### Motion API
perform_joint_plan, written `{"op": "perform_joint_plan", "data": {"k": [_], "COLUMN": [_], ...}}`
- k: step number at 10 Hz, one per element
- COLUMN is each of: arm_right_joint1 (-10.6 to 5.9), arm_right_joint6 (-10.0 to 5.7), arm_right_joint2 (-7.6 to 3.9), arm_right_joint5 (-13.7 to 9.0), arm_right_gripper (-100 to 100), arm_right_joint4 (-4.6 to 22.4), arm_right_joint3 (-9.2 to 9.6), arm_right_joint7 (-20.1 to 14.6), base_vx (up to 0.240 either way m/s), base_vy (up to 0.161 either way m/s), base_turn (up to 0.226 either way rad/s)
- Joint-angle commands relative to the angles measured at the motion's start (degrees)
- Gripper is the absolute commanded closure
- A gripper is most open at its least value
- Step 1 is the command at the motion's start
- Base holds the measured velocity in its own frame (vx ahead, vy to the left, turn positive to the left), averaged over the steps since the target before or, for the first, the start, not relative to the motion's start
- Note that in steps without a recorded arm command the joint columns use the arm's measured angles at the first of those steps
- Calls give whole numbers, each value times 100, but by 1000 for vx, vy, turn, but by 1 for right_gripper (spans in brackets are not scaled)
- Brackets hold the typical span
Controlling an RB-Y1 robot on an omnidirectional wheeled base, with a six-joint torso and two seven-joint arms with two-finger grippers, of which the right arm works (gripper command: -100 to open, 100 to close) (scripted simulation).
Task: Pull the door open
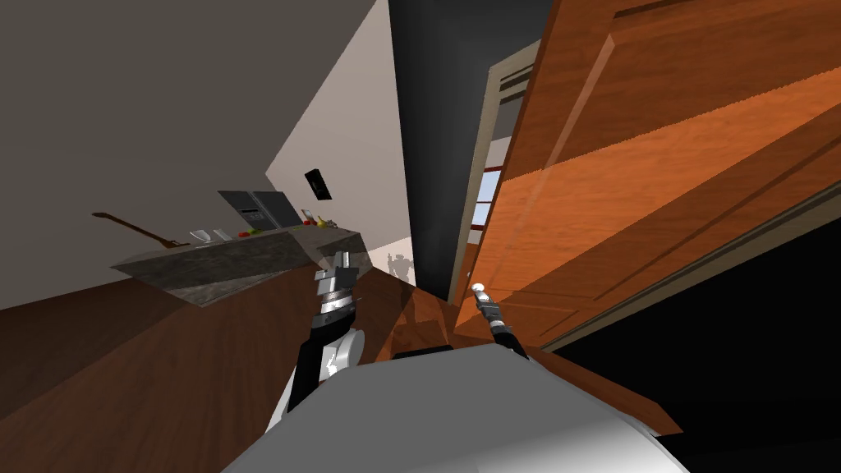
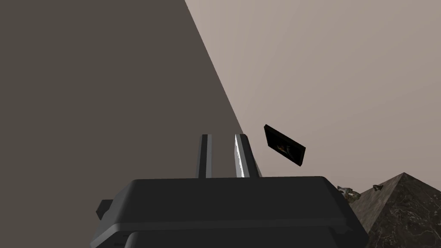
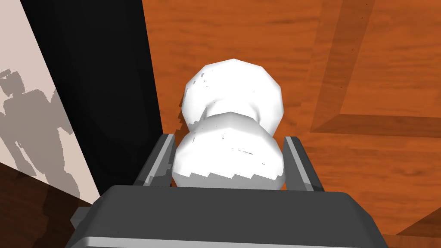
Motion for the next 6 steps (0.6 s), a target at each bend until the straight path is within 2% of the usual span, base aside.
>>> {"op": "perform_joint_plan", "data": {"k": [1, 2, 3, 6], "arm_right_joint1": [90, 57, 142, 281], "arm_right_joint6": [-69, -38, -150, -392], "arm_right_joint2": [-88, -58, -144, -335], "arm_right_joint5": [45, 28, 87, 192], "arm_right_gripper": [100, 100, 100, 100], "arm_right_joint4": [-80, -46, -48, -51], "arm_right_joint3": [112, 68, 190, 398], "arm_right_joint7": [-147, -86, -218, -464], "base_vx": [-238, -108, -163, -237], "base_vy": [-44, -16, -43, -49], "base_turn": [116, 25, 115, 146]}}
